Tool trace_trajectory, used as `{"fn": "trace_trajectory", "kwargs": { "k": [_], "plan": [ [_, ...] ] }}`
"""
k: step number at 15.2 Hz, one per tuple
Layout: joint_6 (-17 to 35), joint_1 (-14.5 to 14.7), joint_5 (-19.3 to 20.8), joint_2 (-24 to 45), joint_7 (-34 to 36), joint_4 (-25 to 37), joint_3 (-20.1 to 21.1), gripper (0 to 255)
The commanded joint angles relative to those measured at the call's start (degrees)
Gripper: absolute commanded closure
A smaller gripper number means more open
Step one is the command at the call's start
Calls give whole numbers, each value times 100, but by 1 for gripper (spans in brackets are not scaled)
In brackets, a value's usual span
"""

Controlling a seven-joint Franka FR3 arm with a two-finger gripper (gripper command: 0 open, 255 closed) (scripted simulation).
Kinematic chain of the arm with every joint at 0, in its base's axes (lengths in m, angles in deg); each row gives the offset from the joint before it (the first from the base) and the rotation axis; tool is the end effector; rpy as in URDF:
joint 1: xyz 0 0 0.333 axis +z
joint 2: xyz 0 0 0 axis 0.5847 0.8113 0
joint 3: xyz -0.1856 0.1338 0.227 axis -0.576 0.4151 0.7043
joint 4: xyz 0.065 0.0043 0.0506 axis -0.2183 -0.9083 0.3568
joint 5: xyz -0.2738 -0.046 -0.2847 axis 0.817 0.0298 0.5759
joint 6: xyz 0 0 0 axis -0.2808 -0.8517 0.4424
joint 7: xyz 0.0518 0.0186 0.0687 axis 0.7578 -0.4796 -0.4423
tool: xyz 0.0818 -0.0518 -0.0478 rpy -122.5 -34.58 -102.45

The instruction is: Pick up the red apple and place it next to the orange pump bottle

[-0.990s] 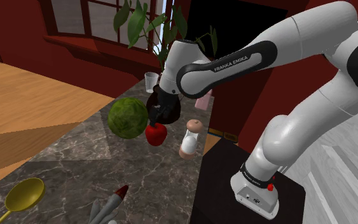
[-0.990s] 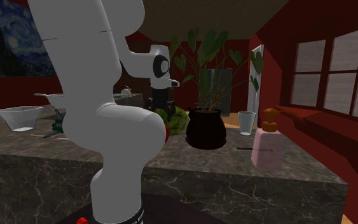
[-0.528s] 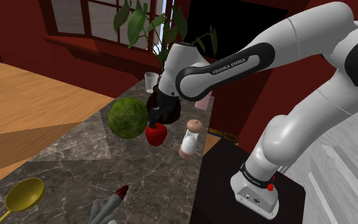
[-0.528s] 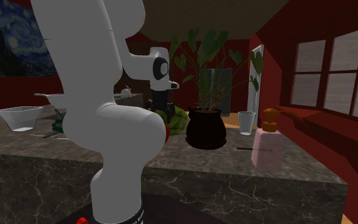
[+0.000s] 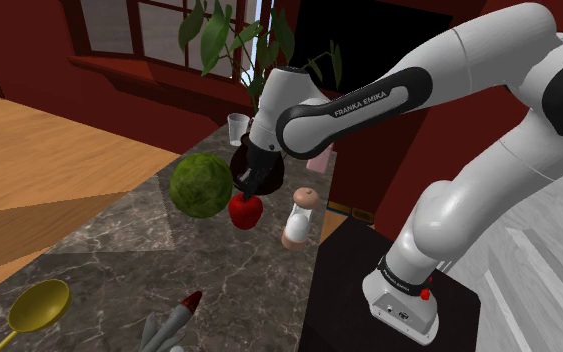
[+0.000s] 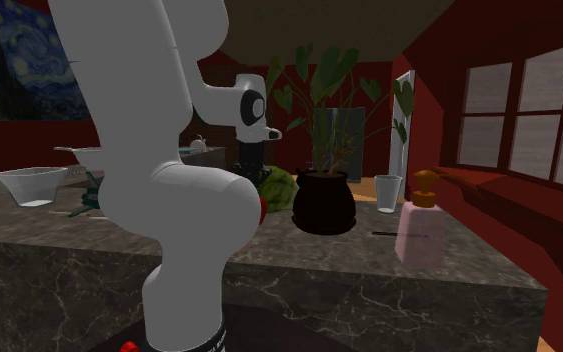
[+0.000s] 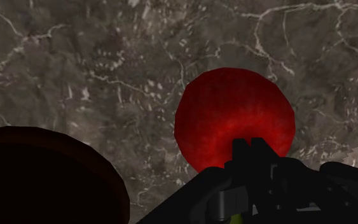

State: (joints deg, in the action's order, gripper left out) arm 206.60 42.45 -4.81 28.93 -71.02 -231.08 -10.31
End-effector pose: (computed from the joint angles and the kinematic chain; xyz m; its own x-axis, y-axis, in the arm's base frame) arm 0.4038 0.2035 0.3924 0.9797 0.1482 0.1350 0.1607 -0.9832 -0.0870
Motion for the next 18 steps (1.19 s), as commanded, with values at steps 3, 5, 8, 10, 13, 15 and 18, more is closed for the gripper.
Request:
{"fn": "trace_trajectory", "kwargs": {
  "k": [3, 5, 8, 10, 13, 15, 18],
  "plan": [
    [0, 0, 0, 0, 0, 0, 0, 255],
    [-87, 1, -3, -48, -1, 40, -11, 255],
    [-349, 3, -6, -183, -2, 169, -43, 255],
    [-522, 3, -5, -264, -1, 261, -64, 255],
    [-777, 1, 0, -375, 2, 408, -96, 255],
    [-945, -1, 5, -440, 6, 511, -116, 255],
    [-1194, -5, 15, -526, 14, 675, -146, 255]
  ]
}}
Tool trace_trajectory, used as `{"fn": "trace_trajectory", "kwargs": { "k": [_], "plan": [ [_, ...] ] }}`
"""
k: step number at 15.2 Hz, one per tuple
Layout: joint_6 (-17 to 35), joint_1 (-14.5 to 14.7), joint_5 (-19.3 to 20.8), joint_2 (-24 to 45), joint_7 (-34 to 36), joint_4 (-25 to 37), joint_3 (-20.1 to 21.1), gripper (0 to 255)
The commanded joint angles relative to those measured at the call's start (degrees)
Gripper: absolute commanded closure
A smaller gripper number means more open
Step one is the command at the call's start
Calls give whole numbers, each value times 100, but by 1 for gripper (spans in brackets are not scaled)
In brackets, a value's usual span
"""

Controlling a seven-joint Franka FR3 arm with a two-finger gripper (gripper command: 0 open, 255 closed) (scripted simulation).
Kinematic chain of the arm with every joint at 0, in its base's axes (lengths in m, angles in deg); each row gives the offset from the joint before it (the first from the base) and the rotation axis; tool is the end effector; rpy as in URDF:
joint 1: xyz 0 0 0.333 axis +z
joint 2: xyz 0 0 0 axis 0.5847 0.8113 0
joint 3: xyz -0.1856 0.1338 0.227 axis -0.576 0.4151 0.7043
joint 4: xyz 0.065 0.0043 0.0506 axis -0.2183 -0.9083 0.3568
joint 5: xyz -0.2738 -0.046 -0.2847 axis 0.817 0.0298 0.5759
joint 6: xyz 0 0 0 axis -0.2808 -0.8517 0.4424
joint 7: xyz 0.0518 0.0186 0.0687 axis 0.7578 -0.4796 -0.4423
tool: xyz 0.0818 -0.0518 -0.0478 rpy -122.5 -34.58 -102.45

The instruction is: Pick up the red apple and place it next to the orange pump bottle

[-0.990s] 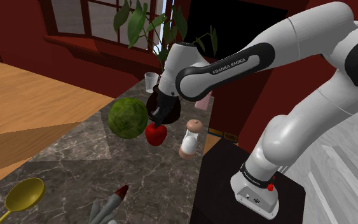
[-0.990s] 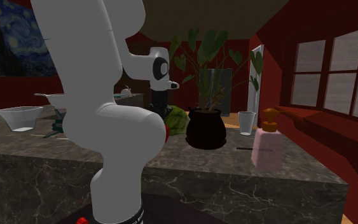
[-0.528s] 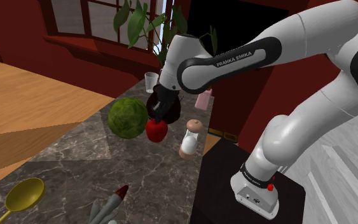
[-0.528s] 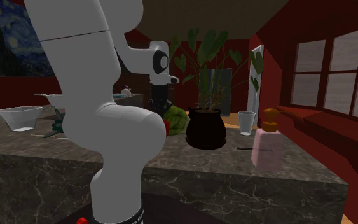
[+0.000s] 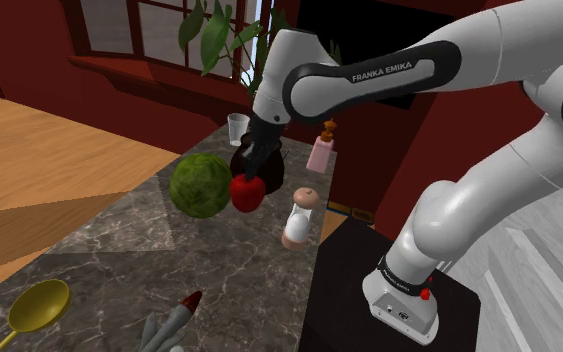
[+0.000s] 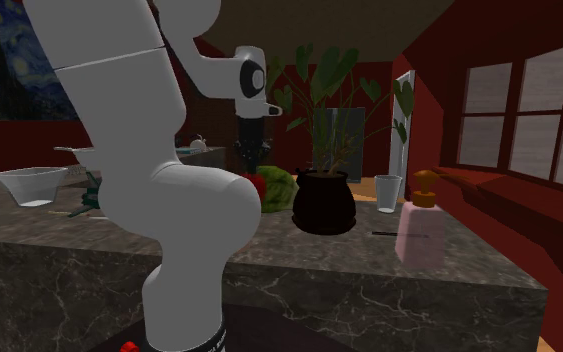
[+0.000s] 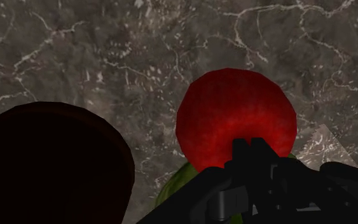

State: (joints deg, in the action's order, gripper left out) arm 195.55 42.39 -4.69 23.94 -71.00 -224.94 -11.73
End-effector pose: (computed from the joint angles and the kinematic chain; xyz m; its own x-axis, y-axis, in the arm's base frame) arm 0.4041 0.2029 0.4613 0.9796 0.1482 0.1354 0.1608 -0.9831 -0.0871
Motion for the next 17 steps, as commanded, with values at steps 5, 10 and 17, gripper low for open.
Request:
{"fn": "trace_trajectory", "kwargs": {
  "k": [5, 10, 17],
  "plan": [
    [-496, -9, 26, -141, 28, 356, -51, 255],
    [-894, -21, 53, -217, 49, 678, -94, 255],
    [-1438, -43, 95, -266, 84, 1175, -147, 255]
  ]
}}
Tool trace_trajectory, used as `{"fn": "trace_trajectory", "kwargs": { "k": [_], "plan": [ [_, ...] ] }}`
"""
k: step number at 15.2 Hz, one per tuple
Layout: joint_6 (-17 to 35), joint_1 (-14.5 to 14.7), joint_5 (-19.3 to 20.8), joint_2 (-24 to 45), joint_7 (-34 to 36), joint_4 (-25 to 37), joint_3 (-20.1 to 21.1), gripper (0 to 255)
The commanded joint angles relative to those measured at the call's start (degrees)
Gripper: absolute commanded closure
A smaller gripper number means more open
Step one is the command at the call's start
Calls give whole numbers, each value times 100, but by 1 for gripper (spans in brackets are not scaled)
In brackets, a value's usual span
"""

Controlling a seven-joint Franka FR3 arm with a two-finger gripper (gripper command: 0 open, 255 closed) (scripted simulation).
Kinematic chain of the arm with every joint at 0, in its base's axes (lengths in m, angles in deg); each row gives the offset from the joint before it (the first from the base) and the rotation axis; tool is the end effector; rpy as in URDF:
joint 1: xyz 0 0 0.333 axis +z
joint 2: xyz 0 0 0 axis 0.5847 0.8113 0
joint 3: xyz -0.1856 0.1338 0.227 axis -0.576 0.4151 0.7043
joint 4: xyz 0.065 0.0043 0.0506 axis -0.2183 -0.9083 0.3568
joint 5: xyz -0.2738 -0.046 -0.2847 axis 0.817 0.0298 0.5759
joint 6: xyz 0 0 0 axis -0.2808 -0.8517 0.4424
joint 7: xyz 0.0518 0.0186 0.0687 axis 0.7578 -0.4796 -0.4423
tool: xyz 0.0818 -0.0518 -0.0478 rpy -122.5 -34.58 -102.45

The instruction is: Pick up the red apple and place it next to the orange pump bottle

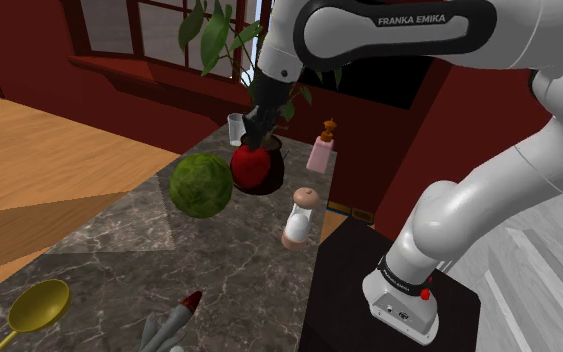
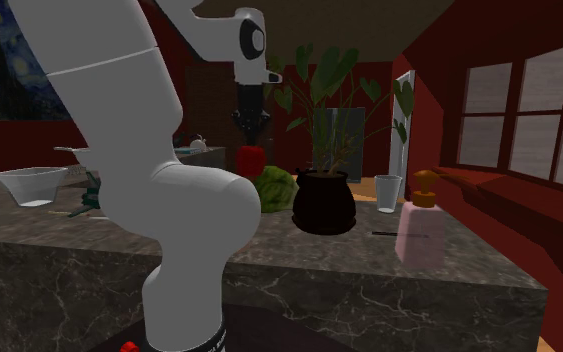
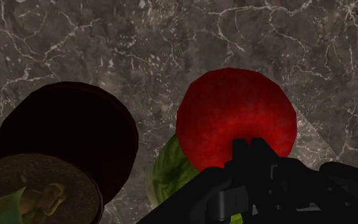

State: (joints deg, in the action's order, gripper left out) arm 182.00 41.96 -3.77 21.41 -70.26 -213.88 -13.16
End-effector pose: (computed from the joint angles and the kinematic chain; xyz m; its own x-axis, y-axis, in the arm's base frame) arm 0.4047 0.2034 0.5522 0.9796 0.1482 0.1354 0.1608 -0.9831 -0.0870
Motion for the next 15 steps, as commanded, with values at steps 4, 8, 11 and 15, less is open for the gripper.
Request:
{"fn": "trace_trajectory", "kwargs": {
  "k": [4, 8, 11, 15],
  "plan": [
    [-389, -13, 29, -12, 34, 377, -30, 255],
    [-692, -27, 56, 10, 59, 702, -53, 255],
    [-919, -38, 77, 40, 80, 959, -67, 255],
    [-1220, -52, 105, 97, 111, 1318, -83, 255]
  ]
}}
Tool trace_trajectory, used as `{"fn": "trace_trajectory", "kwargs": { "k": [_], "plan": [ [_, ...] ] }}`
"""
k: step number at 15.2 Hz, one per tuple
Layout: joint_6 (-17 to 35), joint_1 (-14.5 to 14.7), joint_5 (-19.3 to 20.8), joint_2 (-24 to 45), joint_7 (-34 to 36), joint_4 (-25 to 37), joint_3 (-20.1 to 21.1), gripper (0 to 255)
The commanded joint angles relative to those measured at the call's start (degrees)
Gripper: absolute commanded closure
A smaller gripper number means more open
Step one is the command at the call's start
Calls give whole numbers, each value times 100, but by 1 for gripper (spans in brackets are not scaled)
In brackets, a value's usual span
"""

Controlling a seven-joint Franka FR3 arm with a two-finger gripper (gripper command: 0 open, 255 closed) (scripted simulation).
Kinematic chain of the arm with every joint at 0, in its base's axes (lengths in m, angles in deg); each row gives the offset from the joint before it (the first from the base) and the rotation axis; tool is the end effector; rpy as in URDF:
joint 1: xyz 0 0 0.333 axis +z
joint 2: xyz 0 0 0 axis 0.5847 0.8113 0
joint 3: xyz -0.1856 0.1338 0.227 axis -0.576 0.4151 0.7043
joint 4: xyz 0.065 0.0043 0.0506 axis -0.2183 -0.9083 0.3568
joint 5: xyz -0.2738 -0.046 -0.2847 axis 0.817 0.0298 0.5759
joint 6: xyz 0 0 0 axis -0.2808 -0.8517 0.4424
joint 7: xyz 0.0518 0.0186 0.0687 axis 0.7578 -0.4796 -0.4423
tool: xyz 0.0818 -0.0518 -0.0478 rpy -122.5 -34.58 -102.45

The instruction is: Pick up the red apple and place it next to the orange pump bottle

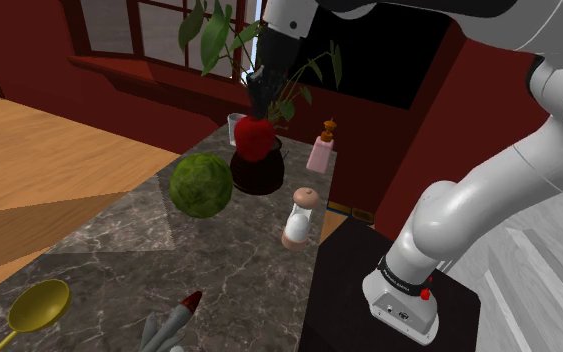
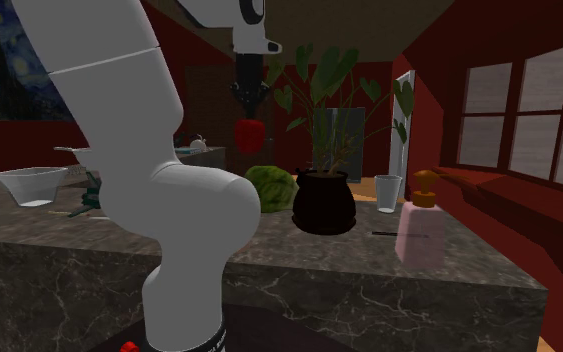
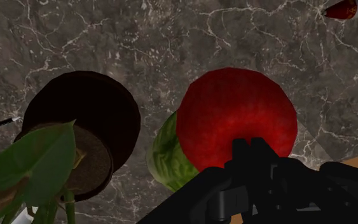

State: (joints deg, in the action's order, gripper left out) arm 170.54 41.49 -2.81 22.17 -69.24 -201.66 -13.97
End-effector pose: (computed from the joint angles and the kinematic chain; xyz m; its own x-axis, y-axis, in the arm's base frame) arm 0.4038 0.2038 0.6326 0.9797 0.1484 0.1351 0.1609 -0.9831 -0.0871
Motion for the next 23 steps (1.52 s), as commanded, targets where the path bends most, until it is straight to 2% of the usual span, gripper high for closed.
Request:
{"fn": "trace_trajectory", "kwargs": {
  "k": [1, 10, 16, 23],
  "plan": [
    [-150, -8, 16, 40, 17, 189, -6, 255],
    [-791, -38, 81, 239, 94, 1028, -22, 255],
    [-935, -221, 99, -360, -755, 470, -693, 255],
    [-1125, -466, 309, -781, -1720, 121, -1473, 255]
  ]
}}
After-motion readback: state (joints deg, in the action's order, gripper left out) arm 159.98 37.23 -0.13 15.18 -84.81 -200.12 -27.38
